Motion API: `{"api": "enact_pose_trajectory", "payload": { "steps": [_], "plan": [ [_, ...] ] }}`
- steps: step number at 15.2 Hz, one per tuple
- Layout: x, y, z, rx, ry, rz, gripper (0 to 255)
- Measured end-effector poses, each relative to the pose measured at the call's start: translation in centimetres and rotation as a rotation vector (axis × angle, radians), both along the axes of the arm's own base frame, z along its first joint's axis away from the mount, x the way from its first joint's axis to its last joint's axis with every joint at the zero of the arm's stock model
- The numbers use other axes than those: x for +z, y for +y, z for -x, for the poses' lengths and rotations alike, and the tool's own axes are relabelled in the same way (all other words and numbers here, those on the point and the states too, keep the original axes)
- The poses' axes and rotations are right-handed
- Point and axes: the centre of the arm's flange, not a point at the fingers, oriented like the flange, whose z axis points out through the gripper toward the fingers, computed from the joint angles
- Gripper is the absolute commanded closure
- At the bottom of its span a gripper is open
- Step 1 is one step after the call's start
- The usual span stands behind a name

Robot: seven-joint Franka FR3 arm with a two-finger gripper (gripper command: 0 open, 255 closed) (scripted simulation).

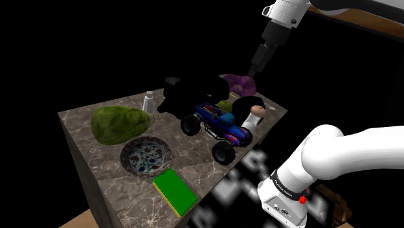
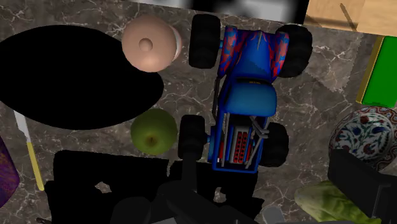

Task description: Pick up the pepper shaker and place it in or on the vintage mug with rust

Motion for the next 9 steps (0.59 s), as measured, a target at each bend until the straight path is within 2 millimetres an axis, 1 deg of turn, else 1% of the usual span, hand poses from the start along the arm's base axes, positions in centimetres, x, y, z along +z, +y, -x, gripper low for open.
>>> {"api": "enact_pose_trajectory", "payload": {
  "steps": [1,3,5,6,8,9],
  "plan": [
    [0.0,0.0,0.0,0.0,0.0,0.0,0],
    [-0.7,0.9,-1.1,-0.003,-0.001,0.004,0],
    [-1.8,2.5,-2.8,-0.007,-0.001,0.01,0],
    [-2.6,3.0,-3.8,-0.009,-0.002,0.014,0],
    [-4.1,4.7,-5.5,-0.014,-0.004,0.02,0],
    [-4.1,5.5,-6.4,-0.016,-0.005,0.024,0]
  ]
}}
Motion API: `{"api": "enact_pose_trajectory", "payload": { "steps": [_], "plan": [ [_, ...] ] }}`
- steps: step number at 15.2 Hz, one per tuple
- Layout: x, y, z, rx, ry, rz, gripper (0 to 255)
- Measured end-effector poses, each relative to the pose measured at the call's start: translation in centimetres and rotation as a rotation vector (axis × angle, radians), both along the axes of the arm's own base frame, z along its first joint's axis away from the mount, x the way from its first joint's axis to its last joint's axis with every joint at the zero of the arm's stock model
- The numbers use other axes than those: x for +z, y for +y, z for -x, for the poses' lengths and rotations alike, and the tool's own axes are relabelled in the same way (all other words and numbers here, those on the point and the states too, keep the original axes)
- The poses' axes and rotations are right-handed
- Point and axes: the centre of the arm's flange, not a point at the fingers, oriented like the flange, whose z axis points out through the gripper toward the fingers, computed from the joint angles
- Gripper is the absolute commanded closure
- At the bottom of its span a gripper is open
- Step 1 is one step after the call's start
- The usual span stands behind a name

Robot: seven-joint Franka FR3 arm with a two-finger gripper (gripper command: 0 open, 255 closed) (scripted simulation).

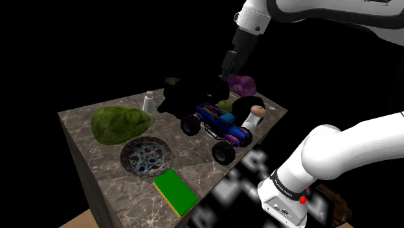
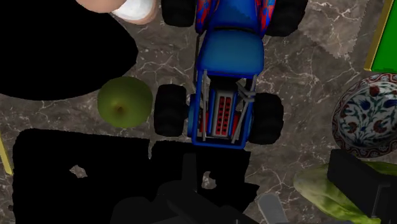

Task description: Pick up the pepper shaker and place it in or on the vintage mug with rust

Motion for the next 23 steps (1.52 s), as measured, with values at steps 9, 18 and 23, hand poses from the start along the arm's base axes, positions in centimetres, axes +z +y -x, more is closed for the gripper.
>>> {"api": "enact_pose_trajectory", "payload": {
  "steps": [9,18,23],
  "plan": [
    [-5.7,6.0,-8.7,-0.021,-0.009,0.03,0],
    [-11.7,11.6,-17.2,-0.042,-0.016,0.058,0],
    [-15.1,15.1,-22.5,-0.055,-0.02,0.074,0]
  ]
}}
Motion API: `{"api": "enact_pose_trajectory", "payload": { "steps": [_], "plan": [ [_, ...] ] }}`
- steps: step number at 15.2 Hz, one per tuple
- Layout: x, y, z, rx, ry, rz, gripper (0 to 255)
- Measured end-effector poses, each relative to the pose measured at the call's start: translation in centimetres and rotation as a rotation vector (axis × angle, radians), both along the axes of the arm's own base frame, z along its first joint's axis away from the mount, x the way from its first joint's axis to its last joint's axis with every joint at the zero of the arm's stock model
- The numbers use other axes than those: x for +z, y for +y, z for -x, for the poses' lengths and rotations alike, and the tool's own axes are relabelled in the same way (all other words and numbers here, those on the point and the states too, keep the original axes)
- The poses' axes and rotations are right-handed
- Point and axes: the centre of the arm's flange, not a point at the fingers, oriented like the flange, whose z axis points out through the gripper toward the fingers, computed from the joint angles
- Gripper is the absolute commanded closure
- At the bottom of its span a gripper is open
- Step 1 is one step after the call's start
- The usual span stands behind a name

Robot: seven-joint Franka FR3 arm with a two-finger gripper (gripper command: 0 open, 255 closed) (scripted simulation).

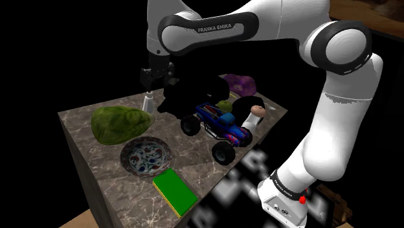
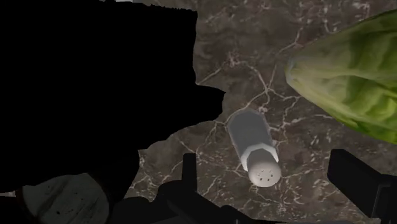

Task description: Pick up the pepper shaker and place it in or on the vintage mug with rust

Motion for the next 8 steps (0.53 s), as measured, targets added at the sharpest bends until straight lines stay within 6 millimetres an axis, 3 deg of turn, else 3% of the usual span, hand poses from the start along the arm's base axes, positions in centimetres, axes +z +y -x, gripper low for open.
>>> {"api": "enact_pose_trajectory", "payload": {
  "steps": [3,8],
  "plan": [
    [-1.8,1.8,-2.8,-0.007,-0.003,0.009,0],
    [-4.6,2.1,-3.5,-0.01,-0.004,0.013,0]
  ]
}}
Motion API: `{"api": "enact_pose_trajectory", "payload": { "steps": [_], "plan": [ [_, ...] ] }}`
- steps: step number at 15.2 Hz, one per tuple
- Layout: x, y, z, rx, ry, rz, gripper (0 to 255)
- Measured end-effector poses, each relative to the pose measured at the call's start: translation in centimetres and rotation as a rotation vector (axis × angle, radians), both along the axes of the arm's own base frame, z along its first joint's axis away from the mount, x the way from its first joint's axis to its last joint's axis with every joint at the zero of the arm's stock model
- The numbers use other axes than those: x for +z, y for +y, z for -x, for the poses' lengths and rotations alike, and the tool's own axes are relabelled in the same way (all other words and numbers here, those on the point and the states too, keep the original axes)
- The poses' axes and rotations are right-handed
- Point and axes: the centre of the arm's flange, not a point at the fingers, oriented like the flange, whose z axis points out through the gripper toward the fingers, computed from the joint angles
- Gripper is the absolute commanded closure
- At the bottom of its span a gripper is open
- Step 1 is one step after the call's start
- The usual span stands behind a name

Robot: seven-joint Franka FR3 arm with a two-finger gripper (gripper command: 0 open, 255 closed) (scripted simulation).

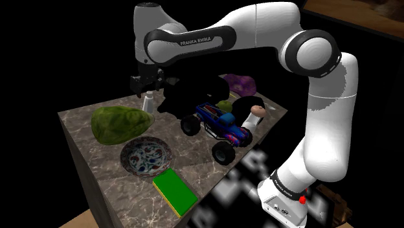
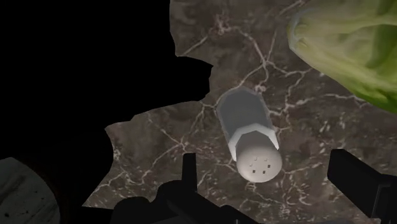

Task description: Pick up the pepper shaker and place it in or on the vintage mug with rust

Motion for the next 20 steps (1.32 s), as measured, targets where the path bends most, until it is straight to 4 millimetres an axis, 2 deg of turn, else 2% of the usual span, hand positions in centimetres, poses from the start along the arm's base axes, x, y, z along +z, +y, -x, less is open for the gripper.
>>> {"api": "enact_pose_trajectory", "payload": {
  "steps": [4,9,10,20],
  "plan": [
    [-1.7,-0.2,-0.1,0.0,0.0,0.0,0],
    [-1.9,-0.2,-0.2,0.0,0.0,0.0,0],
    [-1.9,-0.2,-0.2,0.0,0.0,0.0,255],
    [-1.9,-0.2,-0.2,0.0,-0.001,0.0,255]
  ]
}}
